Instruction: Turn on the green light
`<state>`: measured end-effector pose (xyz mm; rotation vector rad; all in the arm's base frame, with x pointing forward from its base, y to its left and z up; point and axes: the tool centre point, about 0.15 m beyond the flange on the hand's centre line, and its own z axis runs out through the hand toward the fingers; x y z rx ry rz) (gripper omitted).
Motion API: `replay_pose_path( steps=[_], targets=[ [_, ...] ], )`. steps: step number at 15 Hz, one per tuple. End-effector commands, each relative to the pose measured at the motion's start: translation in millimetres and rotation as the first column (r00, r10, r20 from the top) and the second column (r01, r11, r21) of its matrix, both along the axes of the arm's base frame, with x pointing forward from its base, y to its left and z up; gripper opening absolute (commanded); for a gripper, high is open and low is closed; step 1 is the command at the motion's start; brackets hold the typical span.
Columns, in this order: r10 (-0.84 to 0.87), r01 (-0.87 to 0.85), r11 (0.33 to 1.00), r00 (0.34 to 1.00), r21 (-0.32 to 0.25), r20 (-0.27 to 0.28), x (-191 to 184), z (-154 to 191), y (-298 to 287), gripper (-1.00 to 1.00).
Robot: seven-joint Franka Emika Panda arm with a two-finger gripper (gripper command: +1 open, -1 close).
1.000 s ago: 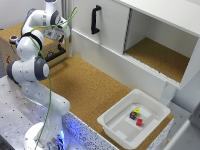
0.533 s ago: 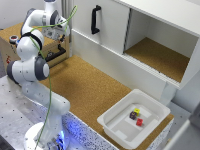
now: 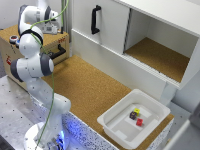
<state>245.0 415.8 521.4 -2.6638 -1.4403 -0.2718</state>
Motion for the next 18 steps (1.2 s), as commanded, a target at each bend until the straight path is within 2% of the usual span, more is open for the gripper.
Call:
replay_pose_path(
  steps=[1,3,4,5,6,7,11,13,16,17,18],
  targets=[
    [0.16,-0.159,0.979,0.987,-0.13,0.004,-54.6,1.9,37.3,1.0],
    [0.175,-0.172,0.978,0.984,-0.115,0.018,-67.3,-0.7,45.7,1.0],
    [0.186,-0.184,0.978,0.983,-0.095,0.007,-74.1,-2.7,48.2,1.0],
    [0.187,-0.188,0.977,0.982,-0.099,-0.019,-77.4,-7.1,49.7,1.0],
    [0.202,-0.204,0.973,0.979,-0.105,-0.023,-79.3,-9.2,51.9,1.0],
    [0.222,-0.222,0.967,0.975,-0.125,-0.018,-80.6,-12.6,53.1,-1.0],
    [0.202,-0.199,0.971,0.979,-0.133,0.01,-69.5,-16.9,59.9,-1.0],
    [0.142,-0.14,0.985,0.99,-0.101,0.018,-56.9,-15.4,56.6,-1.0],
    [0.109,-0.103,0.986,0.993,-0.127,0.039,-45.9,-13.5,51.4,-1.0],
    [0.105,-0.102,0.987,0.994,-0.121,0.019,-47.8,-16.4,51.0,-1.0],
    [0.115,-0.112,0.984,0.993,-0.138,0.015,-53.6,-20.9,52.7,-1.0]
  ],
)
